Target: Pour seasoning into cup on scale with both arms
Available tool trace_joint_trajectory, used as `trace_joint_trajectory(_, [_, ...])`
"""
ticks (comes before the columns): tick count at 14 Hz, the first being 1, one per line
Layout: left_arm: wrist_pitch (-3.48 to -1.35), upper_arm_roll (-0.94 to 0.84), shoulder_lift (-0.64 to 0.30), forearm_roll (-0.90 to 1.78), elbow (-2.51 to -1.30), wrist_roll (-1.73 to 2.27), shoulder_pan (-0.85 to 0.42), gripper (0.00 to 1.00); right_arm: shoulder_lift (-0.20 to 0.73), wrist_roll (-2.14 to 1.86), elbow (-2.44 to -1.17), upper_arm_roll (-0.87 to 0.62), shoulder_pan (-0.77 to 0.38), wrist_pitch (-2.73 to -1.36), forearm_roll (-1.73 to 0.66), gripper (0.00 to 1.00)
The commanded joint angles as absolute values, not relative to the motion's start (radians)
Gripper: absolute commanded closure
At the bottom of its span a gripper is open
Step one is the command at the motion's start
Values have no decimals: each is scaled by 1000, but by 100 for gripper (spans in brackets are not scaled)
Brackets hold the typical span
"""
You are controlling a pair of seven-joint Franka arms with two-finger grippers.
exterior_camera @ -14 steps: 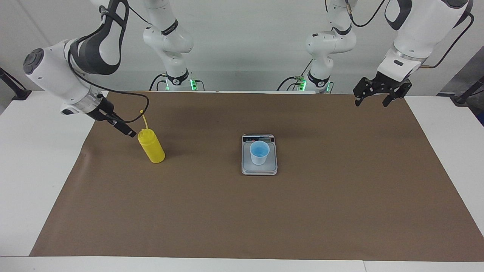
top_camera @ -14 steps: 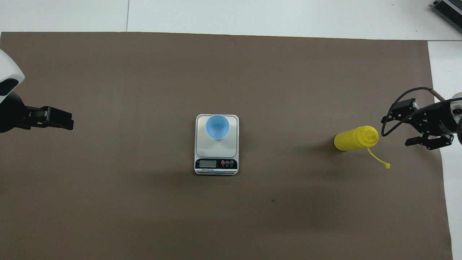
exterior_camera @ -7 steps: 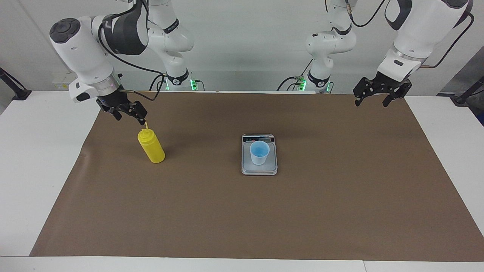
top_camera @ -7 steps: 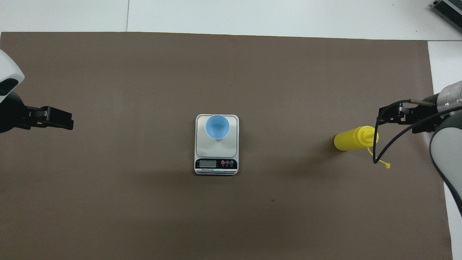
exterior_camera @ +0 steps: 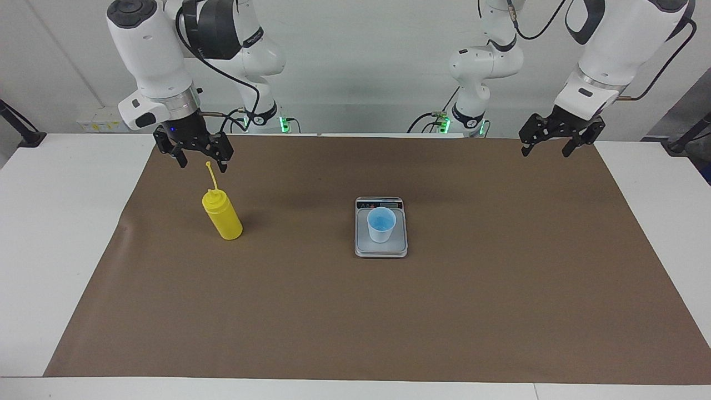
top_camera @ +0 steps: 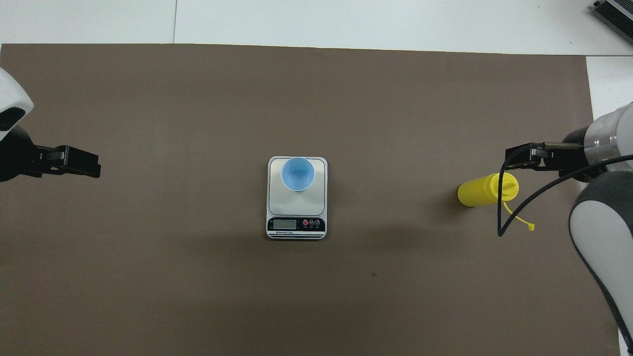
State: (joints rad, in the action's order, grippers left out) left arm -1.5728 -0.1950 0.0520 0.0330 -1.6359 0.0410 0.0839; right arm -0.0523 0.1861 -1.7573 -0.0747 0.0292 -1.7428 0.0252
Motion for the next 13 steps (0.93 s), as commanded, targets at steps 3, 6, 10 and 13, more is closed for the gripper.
trace_joint_trajectory(3, [-1560, -196, 72, 18, -1647, 37, 89, 0, -60, 166, -1753, -86, 38, -1732, 17, 0])
trace_joint_trajectory(6, [-1560, -196, 72, 18, -1647, 37, 89, 0, -66, 155, -1758, -86, 38, -1689, -14, 0])
trace_joint_trajectory(10, [-1560, -198, 72, 18, -1647, 37, 89, 0, -78, 155, -1773, -87, 21, -1678, -18, 0])
trace_joint_trajectory(13, [-1560, -198, 72, 18, -1647, 37, 89, 0, -78, 156, -1773, -86, 21, -1680, -21, 0])
